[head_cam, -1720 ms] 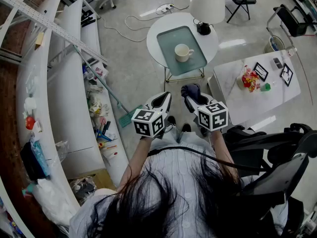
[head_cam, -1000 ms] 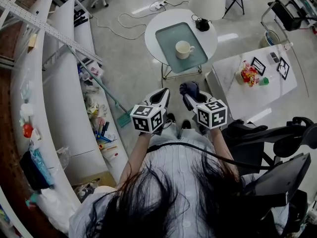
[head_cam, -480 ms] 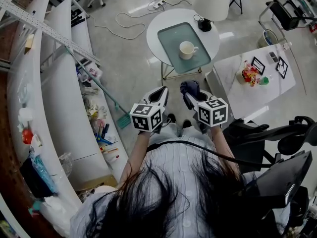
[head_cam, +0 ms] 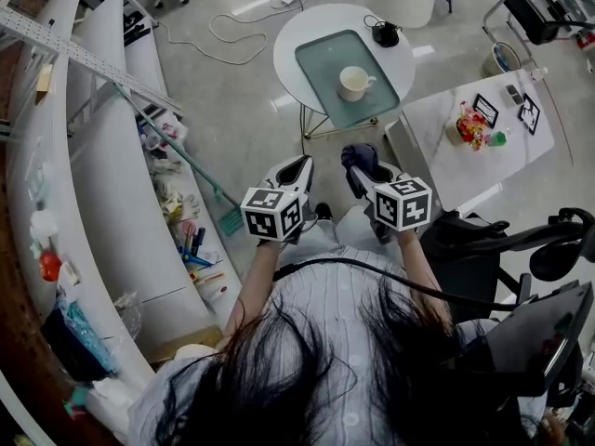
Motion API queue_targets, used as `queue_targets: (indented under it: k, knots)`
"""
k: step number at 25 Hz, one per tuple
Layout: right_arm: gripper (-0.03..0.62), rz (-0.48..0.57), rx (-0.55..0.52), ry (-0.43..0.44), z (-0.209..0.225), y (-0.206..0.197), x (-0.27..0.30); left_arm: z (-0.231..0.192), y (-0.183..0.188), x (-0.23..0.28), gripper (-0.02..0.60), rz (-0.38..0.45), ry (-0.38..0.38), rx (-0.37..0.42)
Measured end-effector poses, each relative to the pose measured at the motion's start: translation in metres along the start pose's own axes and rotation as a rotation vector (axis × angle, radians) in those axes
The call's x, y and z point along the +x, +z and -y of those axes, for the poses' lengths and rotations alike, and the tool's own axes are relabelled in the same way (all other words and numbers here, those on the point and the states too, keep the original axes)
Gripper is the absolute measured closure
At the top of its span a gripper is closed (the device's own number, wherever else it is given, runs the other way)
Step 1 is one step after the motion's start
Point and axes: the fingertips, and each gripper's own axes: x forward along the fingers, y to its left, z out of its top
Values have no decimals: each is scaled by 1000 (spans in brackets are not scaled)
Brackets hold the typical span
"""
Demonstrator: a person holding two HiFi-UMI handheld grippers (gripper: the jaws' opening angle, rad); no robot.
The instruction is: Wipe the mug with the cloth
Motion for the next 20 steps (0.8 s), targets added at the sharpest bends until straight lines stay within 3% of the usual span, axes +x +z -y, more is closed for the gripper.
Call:
queue_targets:
  k: [10, 20]
  knots:
    - [500, -22, 46, -39, 24, -3, -1, -1, -5, 22, 563, -42, -20, -7]
    - [500, -33, 52, -51, 76, 35, 28, -20, 27, 67, 563, -67, -6, 24]
